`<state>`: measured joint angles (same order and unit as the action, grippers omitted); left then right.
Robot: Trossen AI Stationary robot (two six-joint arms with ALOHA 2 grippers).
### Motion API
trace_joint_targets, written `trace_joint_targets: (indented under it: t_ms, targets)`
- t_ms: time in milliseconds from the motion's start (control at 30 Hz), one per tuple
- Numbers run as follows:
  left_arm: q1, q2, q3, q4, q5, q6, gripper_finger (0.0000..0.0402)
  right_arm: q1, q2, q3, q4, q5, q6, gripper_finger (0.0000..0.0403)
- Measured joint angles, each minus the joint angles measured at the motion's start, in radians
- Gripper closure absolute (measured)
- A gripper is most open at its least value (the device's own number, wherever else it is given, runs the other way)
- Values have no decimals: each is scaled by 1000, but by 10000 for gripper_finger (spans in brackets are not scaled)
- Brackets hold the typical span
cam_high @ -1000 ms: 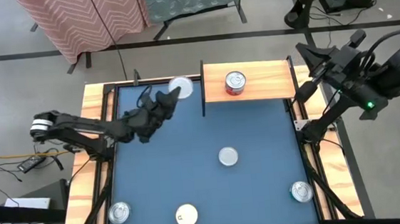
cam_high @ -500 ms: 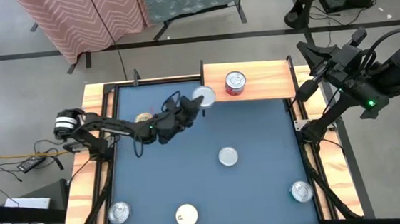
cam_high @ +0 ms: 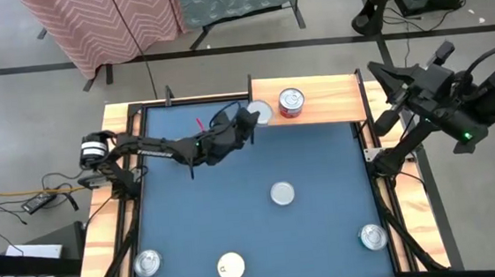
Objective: Stack canned seafood by type on shelf
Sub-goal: Put the top green tuna can on the shelf
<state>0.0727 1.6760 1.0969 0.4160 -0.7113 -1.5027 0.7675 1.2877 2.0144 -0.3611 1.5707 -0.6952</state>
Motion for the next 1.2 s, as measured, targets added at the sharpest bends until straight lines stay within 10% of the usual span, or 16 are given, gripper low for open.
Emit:
trace_joint_targets:
  t_ms: [1200]
  targets:
    - [171, -1, 0, 3, 222, 267, 262, 32, 3, 0, 0, 0, 19, 398]
